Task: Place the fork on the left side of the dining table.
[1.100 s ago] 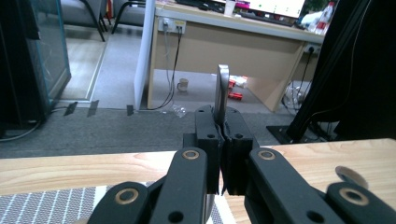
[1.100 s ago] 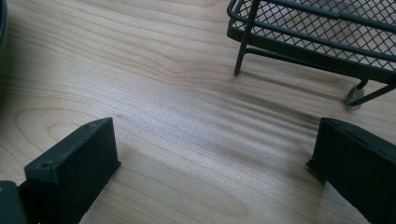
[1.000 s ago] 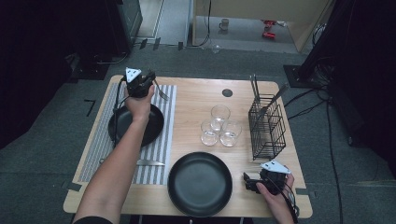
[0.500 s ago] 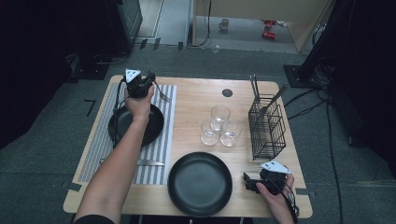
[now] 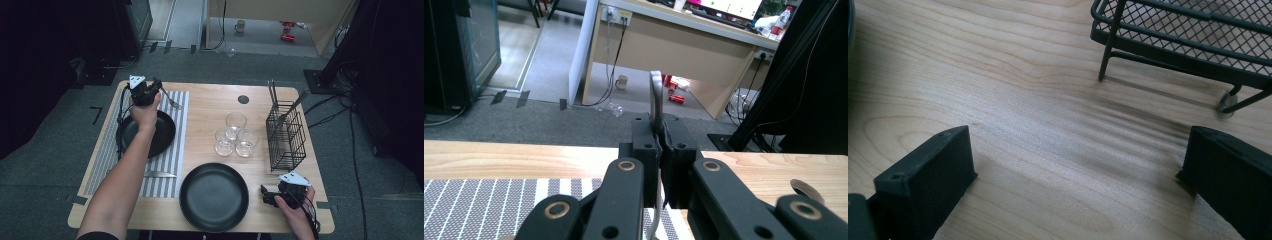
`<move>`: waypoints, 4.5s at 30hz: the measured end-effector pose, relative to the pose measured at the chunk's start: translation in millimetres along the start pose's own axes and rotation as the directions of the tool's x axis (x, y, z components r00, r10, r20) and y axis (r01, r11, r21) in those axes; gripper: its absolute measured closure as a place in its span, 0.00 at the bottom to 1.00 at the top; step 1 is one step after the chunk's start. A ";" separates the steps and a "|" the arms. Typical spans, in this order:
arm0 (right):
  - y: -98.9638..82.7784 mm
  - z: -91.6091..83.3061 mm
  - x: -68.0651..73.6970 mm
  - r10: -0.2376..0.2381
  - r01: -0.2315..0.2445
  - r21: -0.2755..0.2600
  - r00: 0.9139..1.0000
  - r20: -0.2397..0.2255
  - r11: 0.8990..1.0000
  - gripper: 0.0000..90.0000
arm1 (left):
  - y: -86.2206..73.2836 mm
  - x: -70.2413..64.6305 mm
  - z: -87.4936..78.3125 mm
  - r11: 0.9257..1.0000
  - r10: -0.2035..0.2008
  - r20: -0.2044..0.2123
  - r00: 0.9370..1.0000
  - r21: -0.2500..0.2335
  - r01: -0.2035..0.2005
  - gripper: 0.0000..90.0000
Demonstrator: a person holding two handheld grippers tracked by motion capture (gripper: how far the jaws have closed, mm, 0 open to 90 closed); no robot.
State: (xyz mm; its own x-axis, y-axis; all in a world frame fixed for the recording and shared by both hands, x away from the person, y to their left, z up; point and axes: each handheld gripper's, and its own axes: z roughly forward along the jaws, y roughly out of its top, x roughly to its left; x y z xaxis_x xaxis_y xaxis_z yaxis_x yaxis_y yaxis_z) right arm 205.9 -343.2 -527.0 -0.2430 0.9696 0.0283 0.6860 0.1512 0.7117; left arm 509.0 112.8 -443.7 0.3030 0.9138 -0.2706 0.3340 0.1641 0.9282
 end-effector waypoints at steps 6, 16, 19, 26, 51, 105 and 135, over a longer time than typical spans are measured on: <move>0.0 0.0 -0.1 -0.001 0.001 0.001 1.000 0.001 1.000 0.00 | -1.5 9.8 -1.3 1.000 -0.028 -0.005 1.000 0.004 0.028 0.96; 0.5 0.5 -0.2 0.001 -0.001 0.000 1.000 0.005 1.000 0.00 | -3.9 24.3 -2.9 0.998 -0.050 0.004 0.999 0.026 0.050 0.95; 0.5 0.5 -0.1 0.001 -0.001 0.000 1.000 0.005 1.000 0.00 | -5.8 29.3 -3.9 0.998 -0.053 -0.013 0.999 0.036 0.053 0.93; 0.5 0.5 -0.1 0.001 -0.001 0.000 1.000 0.005 1.000 0.00 | -9.8 39.7 -3.9 0.997 -0.064 -0.021 0.998 0.047 0.064 0.91; 0.5 0.5 -0.2 0.001 -0.001 0.000 1.000 0.005 1.000 0.00 | -20.6 75.2 -4.3 0.989 -0.104 -0.060 0.993 0.104 0.109 0.82; 0.4 0.5 -0.1 0.001 -0.001 0.000 1.000 0.005 1.000 0.00 | -33.7 97.1 4.1 0.943 -0.092 -0.242 0.966 0.289 0.162 0.45; 0.3 0.3 0.1 -0.001 0.001 -0.002 1.000 0.005 1.000 0.00 | -30.8 91.4 4.1 0.938 -0.019 -0.233 0.972 0.333 0.098 0.34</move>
State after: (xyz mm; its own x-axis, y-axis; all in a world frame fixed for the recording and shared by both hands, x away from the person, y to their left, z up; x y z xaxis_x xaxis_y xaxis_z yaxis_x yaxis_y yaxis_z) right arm 206.3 -343.0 -527.0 -0.2401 0.9704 0.0245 0.6847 0.1514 0.7129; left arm 530.0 189.7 -498.0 0.0802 0.9720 -0.2211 0.6403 0.1197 0.7587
